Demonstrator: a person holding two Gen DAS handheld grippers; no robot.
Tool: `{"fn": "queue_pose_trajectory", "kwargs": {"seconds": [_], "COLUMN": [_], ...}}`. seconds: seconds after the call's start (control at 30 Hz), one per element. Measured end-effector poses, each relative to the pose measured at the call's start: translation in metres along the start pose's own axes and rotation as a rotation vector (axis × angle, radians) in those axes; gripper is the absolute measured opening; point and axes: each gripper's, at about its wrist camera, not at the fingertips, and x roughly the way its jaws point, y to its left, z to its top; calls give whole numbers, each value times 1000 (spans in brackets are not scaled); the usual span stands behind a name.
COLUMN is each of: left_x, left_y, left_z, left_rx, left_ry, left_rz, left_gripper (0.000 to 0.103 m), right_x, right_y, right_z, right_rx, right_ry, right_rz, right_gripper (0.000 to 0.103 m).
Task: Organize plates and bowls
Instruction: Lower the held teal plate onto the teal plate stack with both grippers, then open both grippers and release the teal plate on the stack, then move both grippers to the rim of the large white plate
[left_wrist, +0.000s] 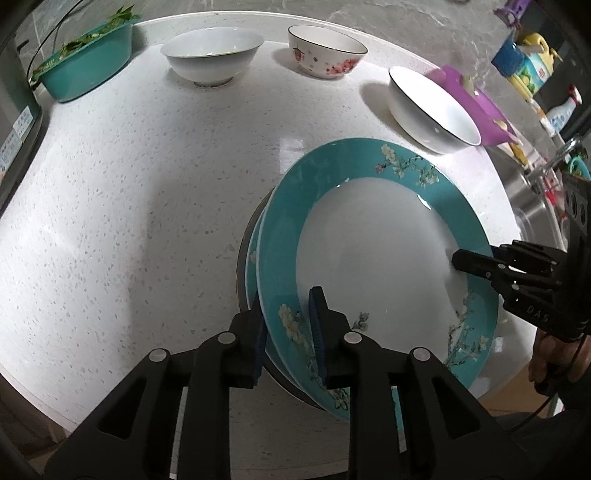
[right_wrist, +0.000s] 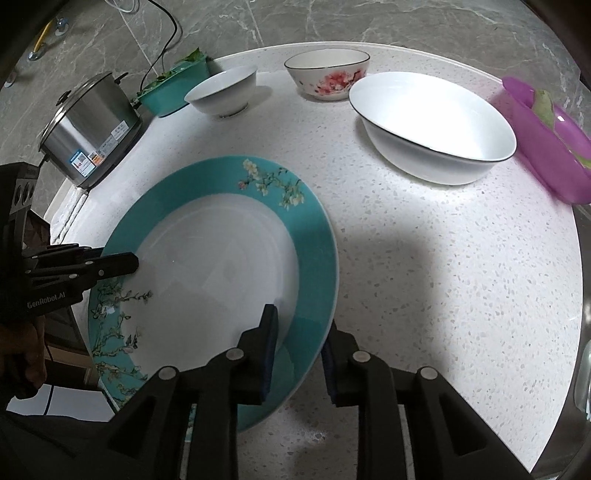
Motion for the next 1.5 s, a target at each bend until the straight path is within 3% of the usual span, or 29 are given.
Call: {"fn": "queue_pose_trajectory", "kwargs": {"seconds": [0.2,0.27,0.3,0.33,0.4,0.53,0.6,0.67,0.77,0.83,0.87,1.07,1.17,1.33,1.4,1.5], "left_x": [3,3,3,2,0,-2,-5,-8,-19,-25,-29,-47,-51,-35,-29,-23], "left_y": [-1,-3,-4,-6,-11,-10,-7,-4,4,10,13,13,3,-3,-9,-33], "left_z": [5,6,7,8,9,15,18,20,24,30,37,69,84,119,133,164], "left_rx": [30,46,56,70,103,116,116,117,110,93,92,183,243,128,88,127], "left_ry": [15,20,18,10,-4,-15,-17,-15,-17,-19,-20,-114,-150,-47,-37,-65], "left_rz": [-3,-9,-13,-13,20,8,0,-17,-46,-74,-90,-137,-118,-160,-156,-132], "left_gripper": [22,27,36,56,83,83,83,85,89,103,103,103,103,103,103,102], "right_x": [-1,-1,-1,-1,-1,0,0,-4,-15,-27,-33,-77,-105,-126,-128,-123], "right_y": [7,10,11,12,15,16,16,17,14,6,1,-40,-65,-97,-113,-134], "right_z": [-1,0,-1,0,0,1,2,2,4,5,5,-2,-9,-8,-1,14], "right_rx": [-16,-24,-25,-27,-32,-15,-3,7,46,110,142,354,440,483,484,501], "right_ry": [-16,-20,-24,-28,-34,-36,-37,-62,-98,-127,-137,-207,-255,-286,-288,-284], "right_rz": [-41,-60,-70,-74,-97,-111,-108,-104,-92,-80,-77,-89,-108,-126,-109,-74], "right_gripper": [27,28,28,28,28,29,39,58,70,75,77,78,81,82,82,82]}}
